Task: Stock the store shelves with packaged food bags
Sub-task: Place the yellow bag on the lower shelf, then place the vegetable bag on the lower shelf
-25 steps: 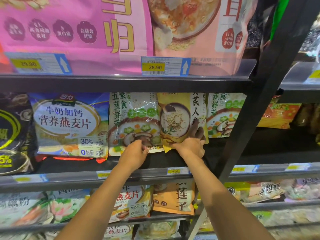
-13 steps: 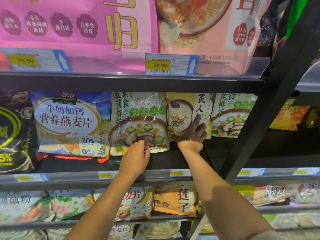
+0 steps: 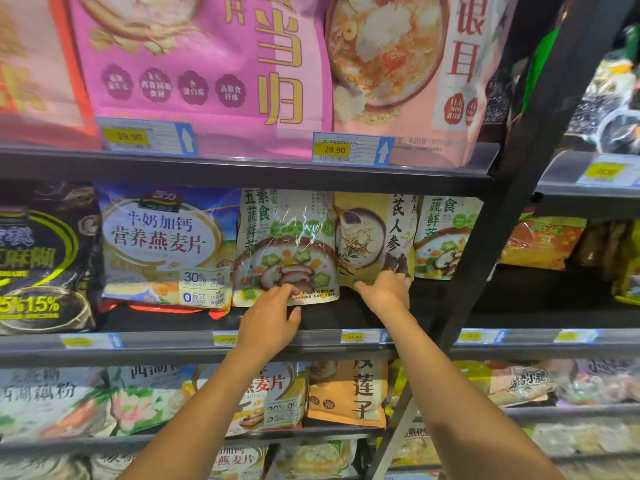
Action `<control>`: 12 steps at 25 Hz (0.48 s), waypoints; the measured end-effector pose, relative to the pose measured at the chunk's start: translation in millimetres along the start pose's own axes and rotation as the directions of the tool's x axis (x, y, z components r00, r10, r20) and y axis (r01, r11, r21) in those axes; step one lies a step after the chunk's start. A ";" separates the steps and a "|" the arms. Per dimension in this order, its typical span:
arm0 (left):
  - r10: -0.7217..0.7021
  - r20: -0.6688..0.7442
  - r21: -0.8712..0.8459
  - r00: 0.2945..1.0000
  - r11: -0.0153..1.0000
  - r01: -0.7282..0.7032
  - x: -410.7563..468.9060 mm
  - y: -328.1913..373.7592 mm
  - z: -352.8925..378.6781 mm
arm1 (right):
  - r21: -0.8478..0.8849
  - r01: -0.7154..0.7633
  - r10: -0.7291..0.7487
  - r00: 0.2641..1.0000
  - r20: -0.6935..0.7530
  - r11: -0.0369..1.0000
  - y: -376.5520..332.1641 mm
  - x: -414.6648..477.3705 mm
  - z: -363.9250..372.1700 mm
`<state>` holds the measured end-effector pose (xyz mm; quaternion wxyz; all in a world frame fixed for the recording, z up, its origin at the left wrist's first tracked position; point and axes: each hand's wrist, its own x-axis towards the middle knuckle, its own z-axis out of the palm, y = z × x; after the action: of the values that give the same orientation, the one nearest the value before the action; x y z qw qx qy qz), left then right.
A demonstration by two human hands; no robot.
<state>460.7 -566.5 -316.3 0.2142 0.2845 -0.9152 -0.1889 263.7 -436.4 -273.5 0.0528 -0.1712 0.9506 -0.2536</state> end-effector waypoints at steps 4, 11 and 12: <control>0.067 -0.008 0.095 0.998 0.993 -0.066 -35.4 -10.1 -23.9 | 0.022 0.251 -0.250 0.968 -0.029 0.968 5.1 -60.4 0.1; 0.137 0.048 0.202 0.989 0.969 -0.144 -100.1 -2.4 -43.8 | -0.039 0.476 -0.477 0.879 -0.021 0.879 23.8 -161.9 -11.2; 0.145 0.060 0.205 0.988 0.966 -0.155 -110.1 2.4 -43.2 | -0.042 0.492 -0.493 0.870 -0.023 0.870 30.5 -173.5 -12.1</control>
<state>563.4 -508.1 -310.3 0.1763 0.2312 -0.9533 -0.0811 414.7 -344.8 -275.9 -0.0321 -0.4042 0.8806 -0.2451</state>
